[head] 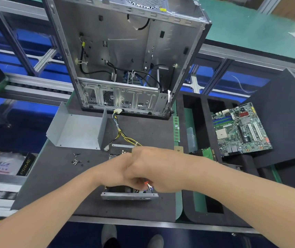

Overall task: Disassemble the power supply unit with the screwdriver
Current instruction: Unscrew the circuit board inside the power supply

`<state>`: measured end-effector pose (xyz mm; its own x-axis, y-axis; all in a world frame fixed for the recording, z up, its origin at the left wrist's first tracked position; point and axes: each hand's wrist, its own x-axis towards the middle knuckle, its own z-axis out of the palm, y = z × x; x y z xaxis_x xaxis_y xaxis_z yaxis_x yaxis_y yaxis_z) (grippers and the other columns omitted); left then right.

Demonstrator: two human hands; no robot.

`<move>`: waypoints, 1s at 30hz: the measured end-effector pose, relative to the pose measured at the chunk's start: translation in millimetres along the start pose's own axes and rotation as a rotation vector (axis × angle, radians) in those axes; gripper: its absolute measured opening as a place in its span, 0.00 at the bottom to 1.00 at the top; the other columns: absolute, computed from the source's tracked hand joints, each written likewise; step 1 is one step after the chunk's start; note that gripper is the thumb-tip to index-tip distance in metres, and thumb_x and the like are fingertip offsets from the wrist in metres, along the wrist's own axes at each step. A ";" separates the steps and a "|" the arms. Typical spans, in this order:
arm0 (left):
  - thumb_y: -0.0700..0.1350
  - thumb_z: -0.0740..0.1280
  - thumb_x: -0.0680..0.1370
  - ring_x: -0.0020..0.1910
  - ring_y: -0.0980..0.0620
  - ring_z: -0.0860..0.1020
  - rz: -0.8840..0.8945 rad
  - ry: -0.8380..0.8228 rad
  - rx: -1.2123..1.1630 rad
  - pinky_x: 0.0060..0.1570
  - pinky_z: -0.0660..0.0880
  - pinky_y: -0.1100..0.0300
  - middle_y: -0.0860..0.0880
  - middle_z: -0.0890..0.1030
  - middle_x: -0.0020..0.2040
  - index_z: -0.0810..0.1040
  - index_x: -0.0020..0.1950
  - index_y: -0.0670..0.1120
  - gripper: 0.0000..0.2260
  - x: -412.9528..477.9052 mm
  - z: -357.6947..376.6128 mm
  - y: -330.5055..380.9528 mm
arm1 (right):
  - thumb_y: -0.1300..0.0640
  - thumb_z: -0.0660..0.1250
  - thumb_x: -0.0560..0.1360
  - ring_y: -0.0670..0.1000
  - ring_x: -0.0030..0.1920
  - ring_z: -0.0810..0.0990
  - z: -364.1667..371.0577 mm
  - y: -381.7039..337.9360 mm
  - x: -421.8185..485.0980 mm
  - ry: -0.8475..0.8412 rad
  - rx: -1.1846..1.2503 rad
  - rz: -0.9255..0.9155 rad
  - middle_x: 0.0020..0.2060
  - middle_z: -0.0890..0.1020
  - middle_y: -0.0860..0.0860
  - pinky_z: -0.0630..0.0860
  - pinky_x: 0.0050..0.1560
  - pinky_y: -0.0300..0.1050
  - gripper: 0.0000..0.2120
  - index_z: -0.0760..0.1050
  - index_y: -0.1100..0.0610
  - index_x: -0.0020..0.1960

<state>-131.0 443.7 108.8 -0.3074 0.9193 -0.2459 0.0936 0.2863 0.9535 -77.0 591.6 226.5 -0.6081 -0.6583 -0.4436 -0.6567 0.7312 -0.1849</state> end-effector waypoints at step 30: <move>0.42 0.80 0.68 0.43 0.55 0.79 0.014 0.058 -0.061 0.46 0.80 0.60 0.44 0.85 0.42 0.83 0.47 0.44 0.11 -0.6 1.8 8.2 | 0.29 0.54 0.80 0.58 0.35 0.71 2.4 -22.0 0.1 0.216 0.006 0.540 0.32 0.63 0.49 0.63 0.33 0.48 0.26 0.66 0.53 0.42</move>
<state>-128.4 446.0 116.5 -0.3613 0.9054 -0.2231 0.0413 0.2546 0.9662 -61.6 575.9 228.4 -0.9339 -0.2125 -0.2875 -0.2257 0.9741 0.0132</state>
